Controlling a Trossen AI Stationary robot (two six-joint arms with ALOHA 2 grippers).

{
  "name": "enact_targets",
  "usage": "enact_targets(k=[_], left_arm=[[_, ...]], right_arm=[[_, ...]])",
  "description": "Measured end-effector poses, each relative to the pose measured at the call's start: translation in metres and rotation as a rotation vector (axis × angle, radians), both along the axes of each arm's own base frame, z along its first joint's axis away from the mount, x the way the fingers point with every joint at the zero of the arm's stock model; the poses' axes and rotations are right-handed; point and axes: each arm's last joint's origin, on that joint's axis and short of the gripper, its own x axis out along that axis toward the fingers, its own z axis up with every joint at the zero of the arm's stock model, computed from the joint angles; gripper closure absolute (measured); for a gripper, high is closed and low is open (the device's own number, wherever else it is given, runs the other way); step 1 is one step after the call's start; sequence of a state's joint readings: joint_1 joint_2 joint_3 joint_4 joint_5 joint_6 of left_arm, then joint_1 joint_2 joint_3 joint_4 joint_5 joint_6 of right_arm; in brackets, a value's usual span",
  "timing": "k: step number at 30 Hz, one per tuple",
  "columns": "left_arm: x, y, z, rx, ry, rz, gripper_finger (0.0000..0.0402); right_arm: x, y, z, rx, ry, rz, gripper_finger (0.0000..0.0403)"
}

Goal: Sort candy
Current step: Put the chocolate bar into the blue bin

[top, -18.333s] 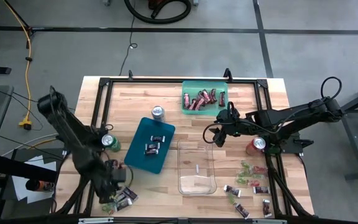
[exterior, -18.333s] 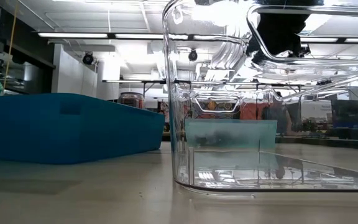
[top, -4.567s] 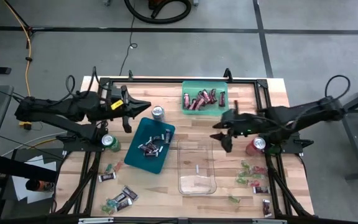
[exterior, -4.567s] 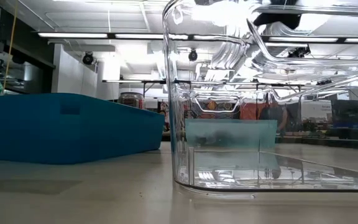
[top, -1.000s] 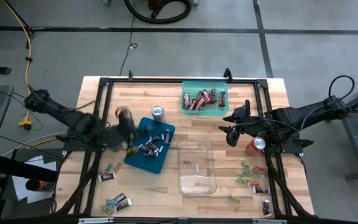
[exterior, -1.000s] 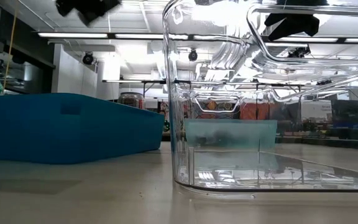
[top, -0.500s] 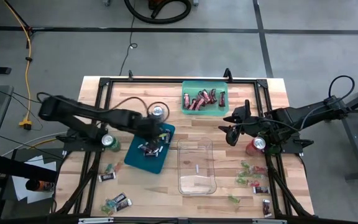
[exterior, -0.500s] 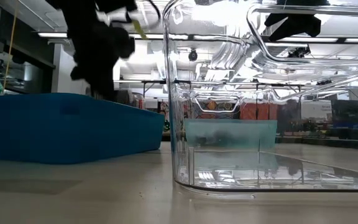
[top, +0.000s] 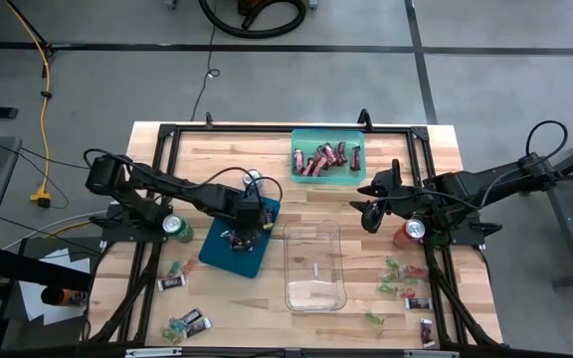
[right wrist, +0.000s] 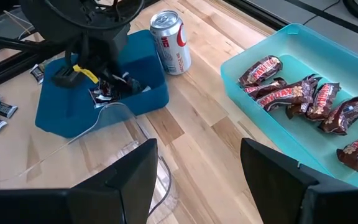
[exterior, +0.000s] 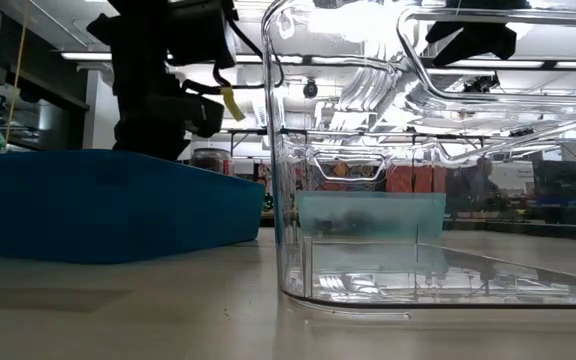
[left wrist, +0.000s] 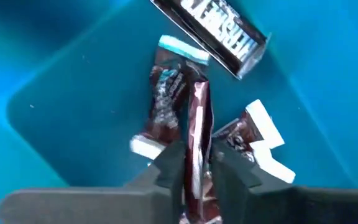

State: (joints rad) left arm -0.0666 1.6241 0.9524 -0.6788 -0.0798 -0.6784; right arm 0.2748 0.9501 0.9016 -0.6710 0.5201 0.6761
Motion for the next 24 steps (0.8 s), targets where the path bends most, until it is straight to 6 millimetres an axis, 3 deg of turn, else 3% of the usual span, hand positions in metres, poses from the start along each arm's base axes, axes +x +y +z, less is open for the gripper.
enact_targets(k=[8, 13, 18, 24], left_arm=[[-0.002, 0.001, 0.009, 0.008, -0.033, -0.010, 0.0238], [-0.012, 0.004, 0.038, -0.020, -0.138, -0.034, 0.0201], [-0.037, 0.000, 0.080, -0.103, -0.288, -0.094, 0.0193], [-0.082, -0.039, 0.111, -0.193, -0.323, -0.276, 0.0196]], right_arm=[[-0.001, 0.000, -0.001, -0.006, 0.016, 0.001, 0.0179], [-0.002, -0.001, -0.002, -0.010, 0.029, 0.001, 0.0179], [-0.001, 0.000, -0.002, 0.023, 0.012, -0.020, 0.0179], [-0.001, 0.000, -0.002, 0.052, 0.007, -0.019, 0.0179]])
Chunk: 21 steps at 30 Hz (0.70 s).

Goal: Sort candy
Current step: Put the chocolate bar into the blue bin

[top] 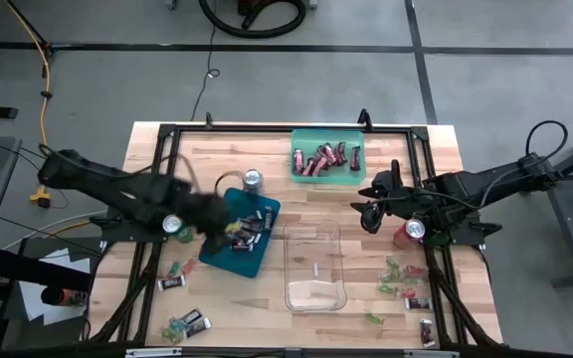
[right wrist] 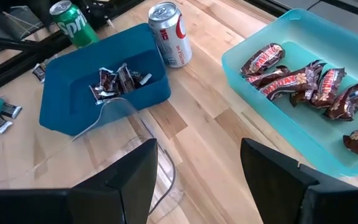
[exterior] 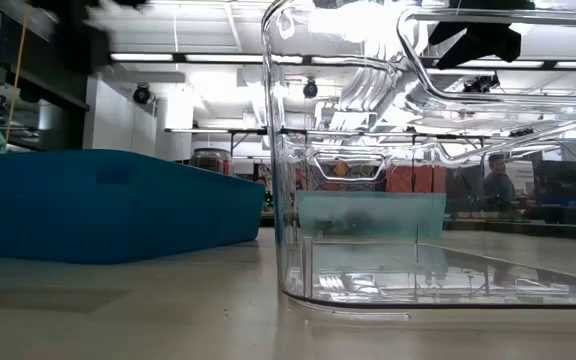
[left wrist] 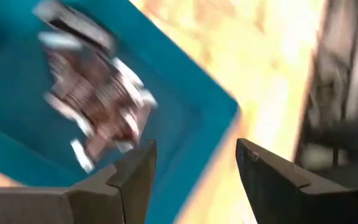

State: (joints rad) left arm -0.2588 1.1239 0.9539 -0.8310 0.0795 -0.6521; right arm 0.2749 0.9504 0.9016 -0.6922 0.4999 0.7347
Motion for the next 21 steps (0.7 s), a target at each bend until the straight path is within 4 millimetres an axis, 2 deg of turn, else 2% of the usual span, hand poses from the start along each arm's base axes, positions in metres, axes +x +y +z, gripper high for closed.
enact_targets(k=[4, 7, 10, 14, 17, 21], left_arm=[[-0.026, -0.044, 0.001, 0.005, 0.035, -0.216, 0.0207], [-0.037, -0.080, -0.007, 0.049, 0.030, -0.333, 0.0214], [-0.046, -0.117, -0.021, 0.085, 0.024, -0.426, 0.0217], [-0.052, -0.158, -0.049, 0.140, 0.032, -0.507, 0.0218], [-0.053, -0.179, -0.071, 0.196, 0.041, -0.593, 0.0218], [-0.051, -0.187, -0.097, 0.295, 0.106, -0.666, 0.0218]], right_arm=[[0.000, 0.000, 0.000, -0.001, 0.000, 0.000, 0.0179], [0.000, 0.000, 0.000, -0.001, 0.000, 0.000, 0.0179], [0.000, 0.000, 0.000, -0.002, 0.001, 0.000, 0.0179], [-0.001, 0.000, -0.001, -0.007, 0.018, 0.000, 0.0179], [-0.002, -0.001, -0.002, -0.010, 0.030, 0.000, 0.0179], [-0.002, -0.001, -0.002, -0.011, 0.031, -0.001, 0.0179]])
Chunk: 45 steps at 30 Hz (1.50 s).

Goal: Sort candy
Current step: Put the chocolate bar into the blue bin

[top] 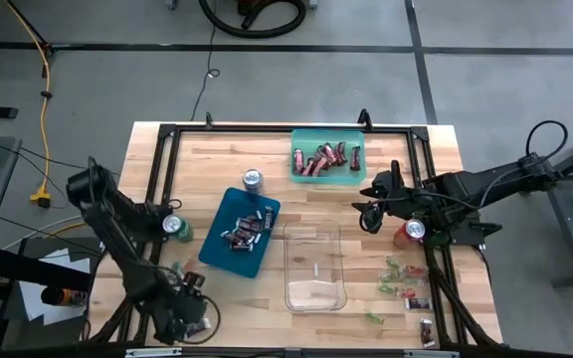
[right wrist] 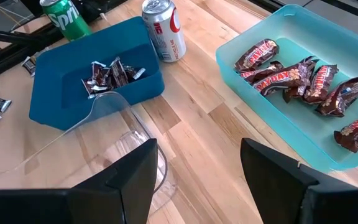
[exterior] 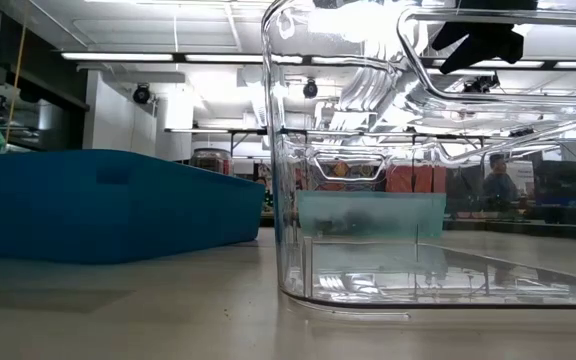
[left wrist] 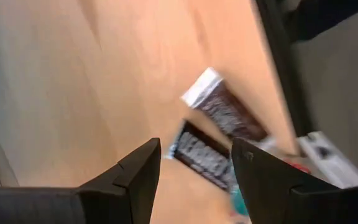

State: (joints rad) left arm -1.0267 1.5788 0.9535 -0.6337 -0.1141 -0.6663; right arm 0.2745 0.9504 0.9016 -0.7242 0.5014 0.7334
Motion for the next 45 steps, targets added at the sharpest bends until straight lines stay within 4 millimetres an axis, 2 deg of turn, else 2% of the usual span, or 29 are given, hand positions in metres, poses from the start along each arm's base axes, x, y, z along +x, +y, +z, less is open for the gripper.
enact_targets(k=[7, 14, 22, 27, 33, 39, 45], left_arm=[[0.010, 0.001, -0.016, 0.065, 0.017, -0.060, 0.0218], [0.010, -0.003, -0.027, 0.032, 0.056, -0.154, 0.0218], [0.012, -0.002, -0.037, 0.065, 0.073, -0.148, 0.0226], [0.014, -0.002, -0.039, 0.062, 0.079, -0.149, 0.0272], [0.019, 0.004, -0.039, 0.073, 0.093, -0.115, 0.0386], [0.024, 0.027, -0.026, 0.145, 0.106, 0.001, 0.0400], [0.027, 0.053, 0.013, 0.109, 0.000, 0.081, 0.0401]], right_arm=[[0.000, 0.000, 0.000, 0.000, 0.000, 0.000, 0.0179], [0.000, 0.000, 0.000, 0.000, 0.000, 0.000, 0.0179], [0.000, 0.000, 0.000, 0.000, 0.000, 0.000, 0.0179], [0.000, 0.000, 0.000, 0.006, -0.003, -0.006, 0.0179], [0.000, 0.000, 0.000, 0.006, -0.002, -0.005, 0.0179], [0.000, 0.000, 0.000, -0.001, 0.001, 0.000, 0.0179], [0.000, 0.000, 0.000, -0.001, 0.001, 0.000, 0.0179]])
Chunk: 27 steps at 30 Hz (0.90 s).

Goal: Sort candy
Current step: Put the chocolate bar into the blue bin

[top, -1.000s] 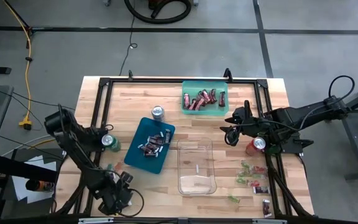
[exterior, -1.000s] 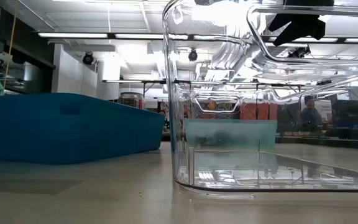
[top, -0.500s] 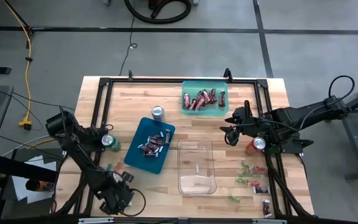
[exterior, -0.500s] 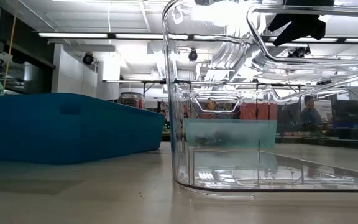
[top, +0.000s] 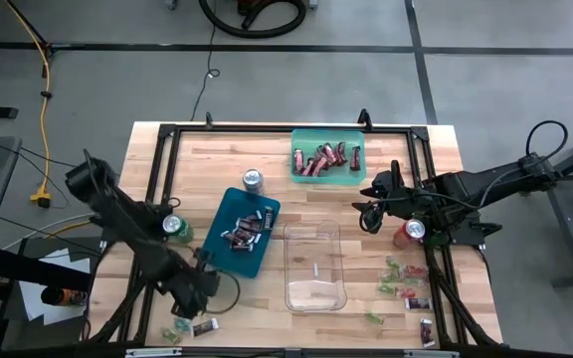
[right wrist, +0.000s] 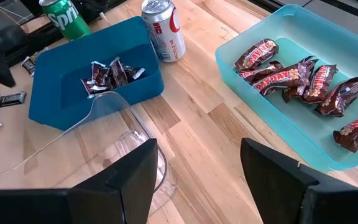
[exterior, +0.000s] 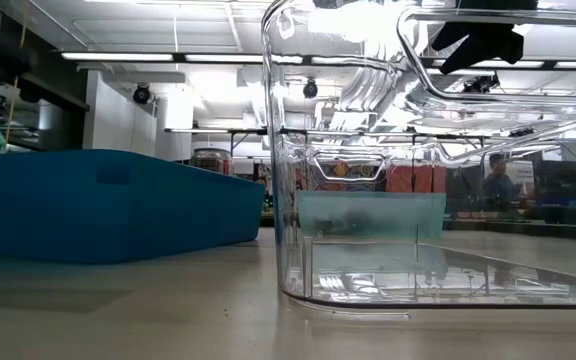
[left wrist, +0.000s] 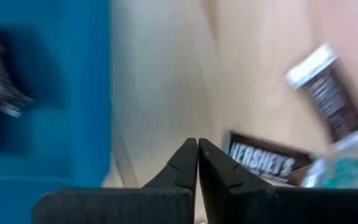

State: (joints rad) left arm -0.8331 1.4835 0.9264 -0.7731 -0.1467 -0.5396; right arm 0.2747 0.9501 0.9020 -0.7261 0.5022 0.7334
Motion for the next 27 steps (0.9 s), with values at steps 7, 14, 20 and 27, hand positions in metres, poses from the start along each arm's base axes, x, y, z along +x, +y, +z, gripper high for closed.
enact_targets(k=[7, 14, 20, 27], left_arm=[[-0.005, 0.020, 0.040, -0.161, -0.095, 0.039, 0.0401], [-0.005, 0.013, 0.033, -0.273, 0.017, 0.336, 0.0382], [-0.006, 0.000, 0.023, -0.380, 0.121, 0.701, 0.0301], [-0.009, -0.016, 0.012, -0.453, 0.191, 0.976, 0.0176]], right_arm=[[0.000, 0.000, 0.000, -0.001, 0.001, 0.001, 0.0179], [0.000, 0.000, 0.000, -0.007, 0.005, 0.005, 0.0179], [-0.001, 0.000, -0.001, -0.022, 0.018, 0.016, 0.0179], [-0.003, -0.001, -0.003, -0.034, 0.059, 0.017, 0.0179]])
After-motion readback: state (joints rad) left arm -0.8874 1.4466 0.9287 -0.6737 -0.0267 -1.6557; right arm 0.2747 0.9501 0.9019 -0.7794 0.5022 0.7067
